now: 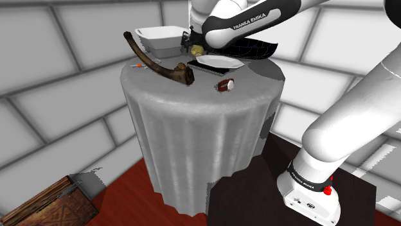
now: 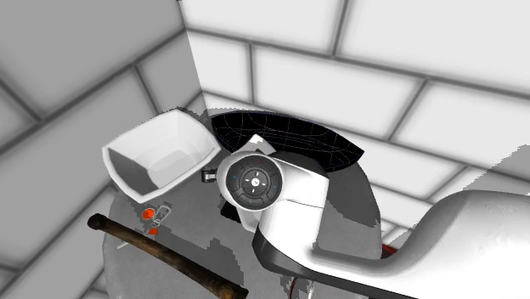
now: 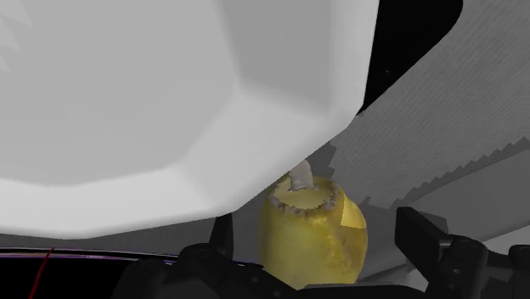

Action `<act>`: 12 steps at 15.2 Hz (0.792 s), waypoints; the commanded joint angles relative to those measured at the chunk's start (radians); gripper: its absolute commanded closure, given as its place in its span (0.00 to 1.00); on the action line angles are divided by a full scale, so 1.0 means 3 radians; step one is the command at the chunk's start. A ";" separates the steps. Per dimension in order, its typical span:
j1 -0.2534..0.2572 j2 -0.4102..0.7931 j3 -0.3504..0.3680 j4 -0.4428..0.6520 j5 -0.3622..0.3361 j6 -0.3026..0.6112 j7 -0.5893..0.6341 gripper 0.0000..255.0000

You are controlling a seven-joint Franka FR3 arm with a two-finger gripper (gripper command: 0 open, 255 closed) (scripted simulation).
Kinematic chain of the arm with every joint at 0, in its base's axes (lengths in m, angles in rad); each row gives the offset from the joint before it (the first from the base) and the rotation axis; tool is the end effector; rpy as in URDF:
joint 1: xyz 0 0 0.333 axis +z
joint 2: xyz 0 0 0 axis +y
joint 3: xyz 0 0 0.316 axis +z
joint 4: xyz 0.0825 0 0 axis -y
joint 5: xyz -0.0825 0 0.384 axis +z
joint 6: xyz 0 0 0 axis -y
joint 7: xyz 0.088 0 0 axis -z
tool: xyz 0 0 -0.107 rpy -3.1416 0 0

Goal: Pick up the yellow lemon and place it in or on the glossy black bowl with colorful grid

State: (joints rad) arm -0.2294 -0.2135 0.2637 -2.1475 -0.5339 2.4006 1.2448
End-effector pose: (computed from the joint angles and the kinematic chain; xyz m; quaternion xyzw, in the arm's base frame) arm 0.5301 0.0229 0.5411 0.8542 -0.4058 0.3180 0.0678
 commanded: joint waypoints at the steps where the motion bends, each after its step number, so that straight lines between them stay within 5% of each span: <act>1: -0.0010 0.0032 -0.0002 -0.0006 -0.0021 0.0028 0.0017 0.00; 8: -0.0010 0.0032 -0.0002 -0.0005 -0.0021 0.0028 0.0017 0.00; 9: -0.0010 0.0032 -0.0002 -0.0005 -0.0021 0.0028 0.0017 1.00; 12: -0.0010 0.0033 -0.0002 -0.0005 -0.0021 0.0028 0.0016 1.00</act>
State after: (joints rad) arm -0.2325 -0.2040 0.2631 -2.1486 -0.5402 2.4092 1.2497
